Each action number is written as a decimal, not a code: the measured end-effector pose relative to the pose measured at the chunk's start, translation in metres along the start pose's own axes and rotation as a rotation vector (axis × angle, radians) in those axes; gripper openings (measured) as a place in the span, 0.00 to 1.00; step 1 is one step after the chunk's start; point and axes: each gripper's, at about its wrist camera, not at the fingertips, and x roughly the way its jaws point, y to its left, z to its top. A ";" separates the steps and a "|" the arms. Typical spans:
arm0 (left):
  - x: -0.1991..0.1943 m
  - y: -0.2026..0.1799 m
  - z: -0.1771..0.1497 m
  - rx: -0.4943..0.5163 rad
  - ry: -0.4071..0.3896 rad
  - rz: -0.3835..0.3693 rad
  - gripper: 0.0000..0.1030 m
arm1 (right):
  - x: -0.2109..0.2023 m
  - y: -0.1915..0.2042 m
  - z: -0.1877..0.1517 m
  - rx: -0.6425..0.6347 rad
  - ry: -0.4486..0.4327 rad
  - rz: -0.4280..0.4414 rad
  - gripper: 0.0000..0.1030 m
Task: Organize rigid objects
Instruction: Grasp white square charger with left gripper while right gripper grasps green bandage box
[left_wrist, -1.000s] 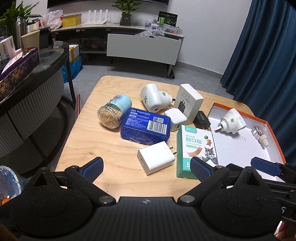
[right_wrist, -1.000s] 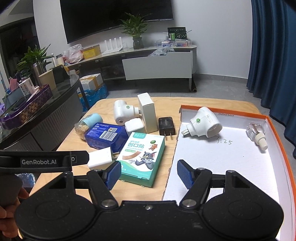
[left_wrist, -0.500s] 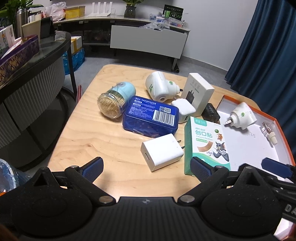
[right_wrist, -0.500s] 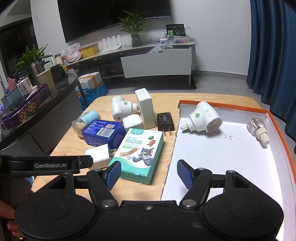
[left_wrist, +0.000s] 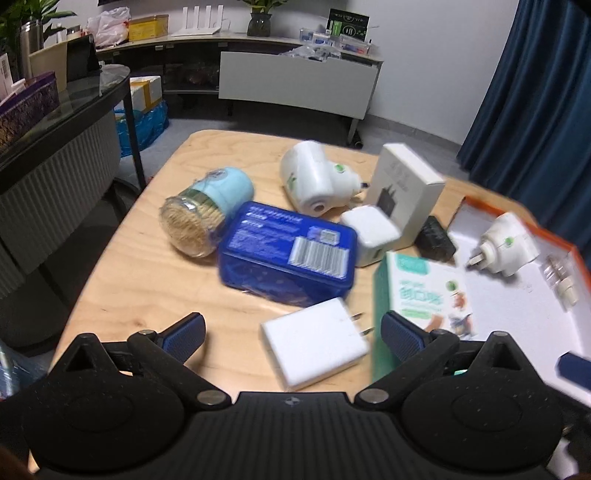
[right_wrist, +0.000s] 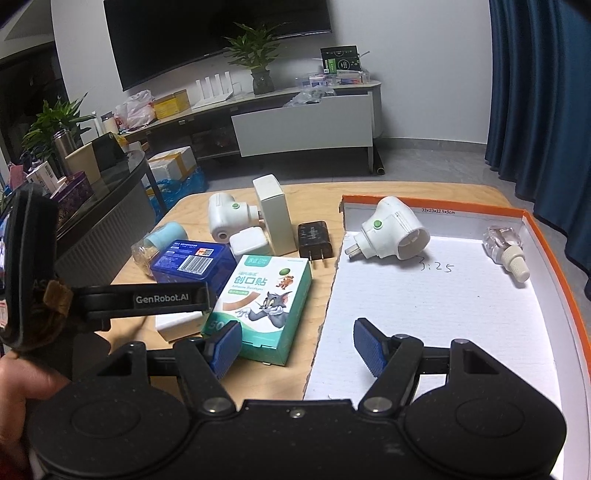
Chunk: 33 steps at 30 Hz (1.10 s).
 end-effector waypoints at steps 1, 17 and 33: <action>0.001 0.003 -0.001 0.008 0.004 0.002 1.00 | 0.000 0.000 0.000 0.002 0.001 0.001 0.78; -0.003 0.018 -0.011 0.027 -0.008 0.000 1.00 | 0.004 0.005 -0.002 -0.006 0.011 0.021 0.78; -0.014 0.023 -0.020 0.108 -0.112 -0.016 0.65 | 0.032 0.020 0.005 0.022 0.067 0.032 0.87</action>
